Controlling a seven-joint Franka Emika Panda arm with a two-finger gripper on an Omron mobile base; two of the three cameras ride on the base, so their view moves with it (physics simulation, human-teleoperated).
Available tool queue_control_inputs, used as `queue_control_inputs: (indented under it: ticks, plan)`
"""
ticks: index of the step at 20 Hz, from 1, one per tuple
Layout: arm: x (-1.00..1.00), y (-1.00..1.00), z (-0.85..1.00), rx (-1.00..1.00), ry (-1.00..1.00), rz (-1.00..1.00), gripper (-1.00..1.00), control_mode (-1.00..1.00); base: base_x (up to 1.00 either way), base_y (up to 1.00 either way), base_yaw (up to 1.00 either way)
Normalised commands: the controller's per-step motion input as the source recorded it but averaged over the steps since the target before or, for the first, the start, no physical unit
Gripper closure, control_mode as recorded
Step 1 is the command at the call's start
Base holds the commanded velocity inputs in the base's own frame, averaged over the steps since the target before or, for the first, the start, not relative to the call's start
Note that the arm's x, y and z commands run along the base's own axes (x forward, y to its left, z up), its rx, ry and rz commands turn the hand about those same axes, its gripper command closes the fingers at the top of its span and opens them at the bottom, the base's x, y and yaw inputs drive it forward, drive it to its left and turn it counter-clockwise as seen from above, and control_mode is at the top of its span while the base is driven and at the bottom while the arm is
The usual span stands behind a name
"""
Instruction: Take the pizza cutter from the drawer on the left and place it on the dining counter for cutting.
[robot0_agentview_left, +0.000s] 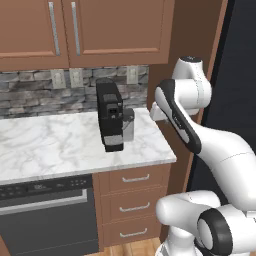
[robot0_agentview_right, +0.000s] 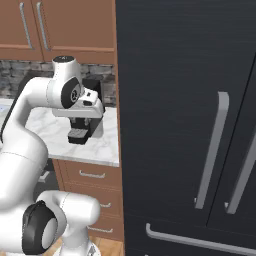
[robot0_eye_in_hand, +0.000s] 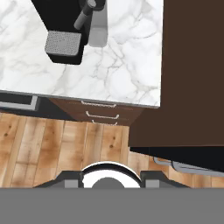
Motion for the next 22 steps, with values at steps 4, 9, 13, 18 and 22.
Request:
queue_control_inputs:
  ticks: [4,9,13,18,22]
  plan:
    - [0.00,0.00,0.00,0.00,0.00,0.00,-1.00,1.00,0.00,0.00,0.00]
    - [0.00,0.00,0.00,0.00,0.00,0.00,-1.00,1.00,0.00,0.00,0.00]
    - [0.00,0.00,0.00,0.00,0.00,0.00,-1.00,1.00,-0.07,0.29,0.00]
    - [0.00,0.00,0.00,0.00,0.00,0.00,-1.00,1.00,-0.44,0.98,0.00]
    - [0.00,0.00,0.00,0.00,0.00,0.00,-1.00,1.00,-0.63,1.00,0.00]
